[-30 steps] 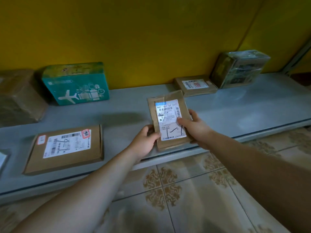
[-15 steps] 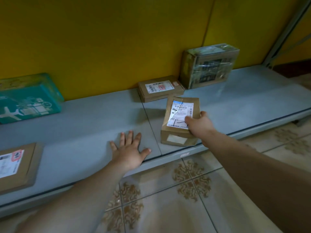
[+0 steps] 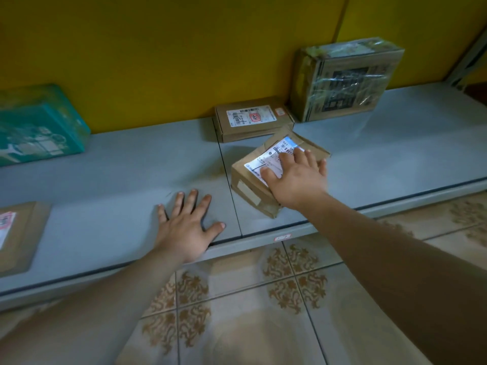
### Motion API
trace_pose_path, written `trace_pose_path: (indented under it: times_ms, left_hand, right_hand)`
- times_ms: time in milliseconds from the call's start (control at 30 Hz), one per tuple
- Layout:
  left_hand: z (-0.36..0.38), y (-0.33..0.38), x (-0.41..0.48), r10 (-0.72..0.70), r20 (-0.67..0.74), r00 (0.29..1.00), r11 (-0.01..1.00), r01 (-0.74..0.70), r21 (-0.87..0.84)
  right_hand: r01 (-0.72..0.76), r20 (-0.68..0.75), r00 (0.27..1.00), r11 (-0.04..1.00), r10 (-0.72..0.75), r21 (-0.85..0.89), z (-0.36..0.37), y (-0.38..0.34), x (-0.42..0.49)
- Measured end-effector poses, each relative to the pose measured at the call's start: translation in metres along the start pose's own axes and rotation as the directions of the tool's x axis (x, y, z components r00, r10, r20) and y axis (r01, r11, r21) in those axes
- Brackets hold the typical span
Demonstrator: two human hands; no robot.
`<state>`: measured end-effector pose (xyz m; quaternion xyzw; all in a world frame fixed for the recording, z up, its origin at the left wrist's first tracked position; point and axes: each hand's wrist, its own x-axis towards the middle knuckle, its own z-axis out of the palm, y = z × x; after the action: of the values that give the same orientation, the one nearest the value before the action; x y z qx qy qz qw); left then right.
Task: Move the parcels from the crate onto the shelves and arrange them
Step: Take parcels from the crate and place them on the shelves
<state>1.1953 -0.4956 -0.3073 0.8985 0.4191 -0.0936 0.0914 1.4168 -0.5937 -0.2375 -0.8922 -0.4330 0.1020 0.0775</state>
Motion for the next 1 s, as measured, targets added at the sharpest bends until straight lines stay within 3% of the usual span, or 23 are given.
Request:
trace_pose_path:
  times_ms: [133, 200, 433, 700, 1000]
  left_hand:
    - [0.001, 0.001, 0.001, -0.007, -0.01, 1.0, 1.0, 0.007, -0.008]
    - [0.002, 0.001, 0.002, -0.008, -0.011, 1.0, 1.0, 0.008, -0.004]
    - [0.003, 0.0, 0.003, -0.02, -0.012, 1.0, 1.0, 0.02, -0.002]
    - [0.002, 0.0, 0.002, -0.014, -0.017, 1.0, 1.0, 0.014, -0.011]
    - [-0.001, -0.001, 0.0, -0.004, 0.01, 1.0, 1.0, 0.004, -0.02]
  right_hand:
    - [0.313, 0.028, 0.949, 0.95, -0.313, -0.015, -0.012, 0.027, -0.002]
    - [0.365, 0.11, 0.929, 0.927, -0.355, -0.091, -0.015, 0.041, 0.001]
    - [0.09, -0.05, 0.994, 0.975, -0.102, -0.202, 0.008, -0.003, -0.001]
    - [0.06, 0.046, 0.998, 0.978, -0.052, -0.198, 0.007, -0.006, -0.011]
    - [0.001, 0.042, 0.999, 0.983, 0.007, -0.185, 0.011, -0.01, -0.026]
